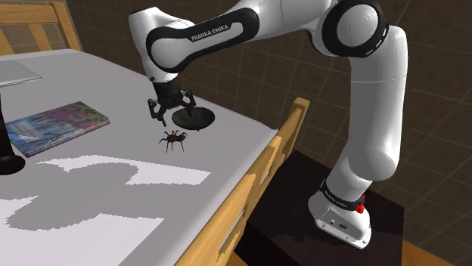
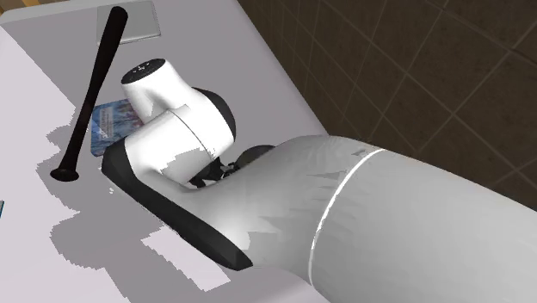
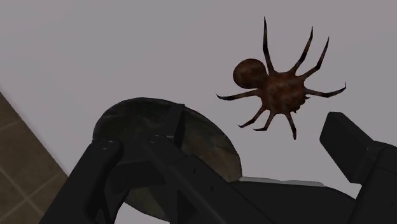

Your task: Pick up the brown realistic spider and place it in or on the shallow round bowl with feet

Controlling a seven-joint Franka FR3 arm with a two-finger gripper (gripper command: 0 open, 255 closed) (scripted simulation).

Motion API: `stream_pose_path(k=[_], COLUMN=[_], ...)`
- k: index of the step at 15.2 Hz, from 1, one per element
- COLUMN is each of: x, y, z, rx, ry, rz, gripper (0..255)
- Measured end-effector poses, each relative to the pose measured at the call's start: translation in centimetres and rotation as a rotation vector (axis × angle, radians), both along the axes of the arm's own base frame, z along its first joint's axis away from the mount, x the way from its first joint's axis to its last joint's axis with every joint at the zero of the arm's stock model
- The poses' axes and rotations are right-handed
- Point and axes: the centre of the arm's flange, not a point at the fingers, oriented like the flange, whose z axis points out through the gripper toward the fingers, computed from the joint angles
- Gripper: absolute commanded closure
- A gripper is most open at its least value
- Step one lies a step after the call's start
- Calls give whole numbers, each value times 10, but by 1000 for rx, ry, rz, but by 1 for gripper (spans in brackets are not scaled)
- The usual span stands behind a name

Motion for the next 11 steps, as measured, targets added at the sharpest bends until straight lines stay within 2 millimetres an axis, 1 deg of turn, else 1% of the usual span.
stream_pose_path(k=[1,3,4,7,11], x=[9,30,35,40,38], y=[4,16,17,17,14], z=[-9,-22,-26,-42,-65], rx=[-8,-24,-28,-33,-34], ry=[2,5,6,6,6], rz=[-9,-27,-32,-37,-37], gripper=[0,0,0,0,0])
